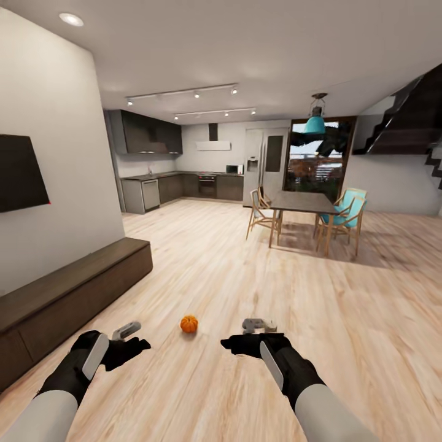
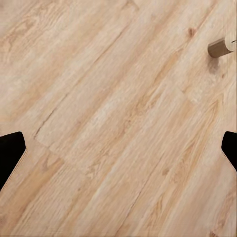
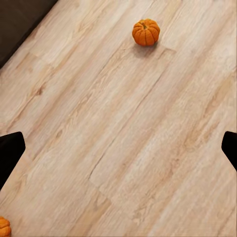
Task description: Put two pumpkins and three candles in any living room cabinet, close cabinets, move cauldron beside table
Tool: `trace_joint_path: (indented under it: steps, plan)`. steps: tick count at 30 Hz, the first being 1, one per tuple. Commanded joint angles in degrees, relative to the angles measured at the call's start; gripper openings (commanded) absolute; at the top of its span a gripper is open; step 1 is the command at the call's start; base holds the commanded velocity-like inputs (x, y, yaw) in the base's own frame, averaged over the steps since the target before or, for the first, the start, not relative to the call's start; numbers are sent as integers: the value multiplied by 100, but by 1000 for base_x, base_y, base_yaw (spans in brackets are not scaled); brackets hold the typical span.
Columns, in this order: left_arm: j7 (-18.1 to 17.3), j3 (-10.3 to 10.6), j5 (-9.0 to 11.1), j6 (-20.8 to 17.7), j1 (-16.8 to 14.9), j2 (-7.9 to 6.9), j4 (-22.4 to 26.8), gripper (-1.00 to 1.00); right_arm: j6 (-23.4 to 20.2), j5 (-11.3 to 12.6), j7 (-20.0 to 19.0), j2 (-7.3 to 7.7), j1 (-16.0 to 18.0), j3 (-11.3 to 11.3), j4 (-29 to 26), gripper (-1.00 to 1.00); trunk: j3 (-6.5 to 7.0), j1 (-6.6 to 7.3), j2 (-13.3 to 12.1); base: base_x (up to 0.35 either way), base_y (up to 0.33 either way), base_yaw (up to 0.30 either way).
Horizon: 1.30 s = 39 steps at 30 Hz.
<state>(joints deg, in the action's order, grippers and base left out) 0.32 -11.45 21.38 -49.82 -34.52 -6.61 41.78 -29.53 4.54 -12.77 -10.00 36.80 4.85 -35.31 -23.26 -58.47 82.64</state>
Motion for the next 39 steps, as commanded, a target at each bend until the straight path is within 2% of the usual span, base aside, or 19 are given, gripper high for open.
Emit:
trace_joint_path:
  steps: [1, 27, 39]
  plan:
    - [3, -10, 15, -28, -3, 1, 5, 100, -34, 47, 18, 0, 3, 5, -5, 100, -7, -3, 3, 341, 0, 273]
    - [3, -6, 7, -28, -3, 35, 5, 100, -62, -22, 56, 0, 3, 16, -11, 100, -56, -3, 3, 331, -23, 273]
    - [3, -6, 6, -28, -3, 37, 5, 100, -53, -23, 50, 0, 3, 17, -16, 100, -91, -3, 3, 214, -104, 272]
